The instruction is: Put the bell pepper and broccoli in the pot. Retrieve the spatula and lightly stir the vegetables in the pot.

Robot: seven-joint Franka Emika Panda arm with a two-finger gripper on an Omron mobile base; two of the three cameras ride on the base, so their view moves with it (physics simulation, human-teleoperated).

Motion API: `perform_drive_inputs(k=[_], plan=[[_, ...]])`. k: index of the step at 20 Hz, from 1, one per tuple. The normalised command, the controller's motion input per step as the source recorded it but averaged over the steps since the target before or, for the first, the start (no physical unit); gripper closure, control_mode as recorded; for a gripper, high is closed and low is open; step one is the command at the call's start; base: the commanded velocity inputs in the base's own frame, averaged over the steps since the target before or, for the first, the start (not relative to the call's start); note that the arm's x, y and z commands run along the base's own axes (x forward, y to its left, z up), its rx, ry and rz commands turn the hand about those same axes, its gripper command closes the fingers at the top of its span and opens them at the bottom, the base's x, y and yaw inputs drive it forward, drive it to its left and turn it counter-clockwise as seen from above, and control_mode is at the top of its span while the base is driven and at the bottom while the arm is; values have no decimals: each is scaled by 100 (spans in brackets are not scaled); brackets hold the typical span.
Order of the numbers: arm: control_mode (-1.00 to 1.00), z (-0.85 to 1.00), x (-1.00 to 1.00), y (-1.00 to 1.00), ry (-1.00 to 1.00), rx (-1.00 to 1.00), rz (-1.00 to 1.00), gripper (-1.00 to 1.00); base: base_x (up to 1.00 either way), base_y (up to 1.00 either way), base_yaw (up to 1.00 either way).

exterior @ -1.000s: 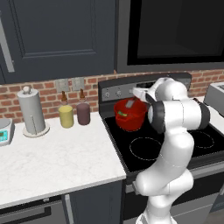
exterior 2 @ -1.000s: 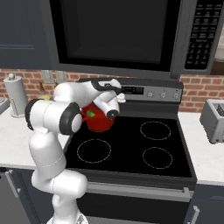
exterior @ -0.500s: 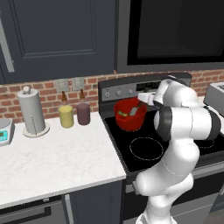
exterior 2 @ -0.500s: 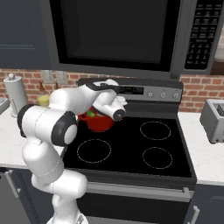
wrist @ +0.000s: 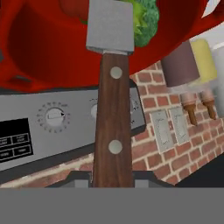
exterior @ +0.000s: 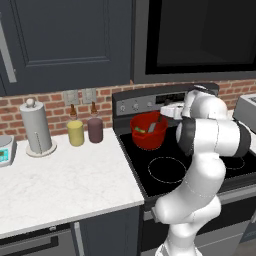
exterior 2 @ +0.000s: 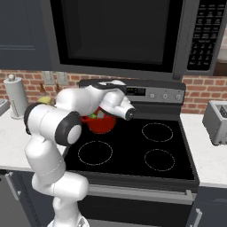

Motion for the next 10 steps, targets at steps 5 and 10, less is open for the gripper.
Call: perform_drive_inputs(k=[5,10], plan=[[-100,-31,17,6,-13,0,18,100,0,0,0],[-100,-22,27,12,-23,0,19,100,0,0,0]])
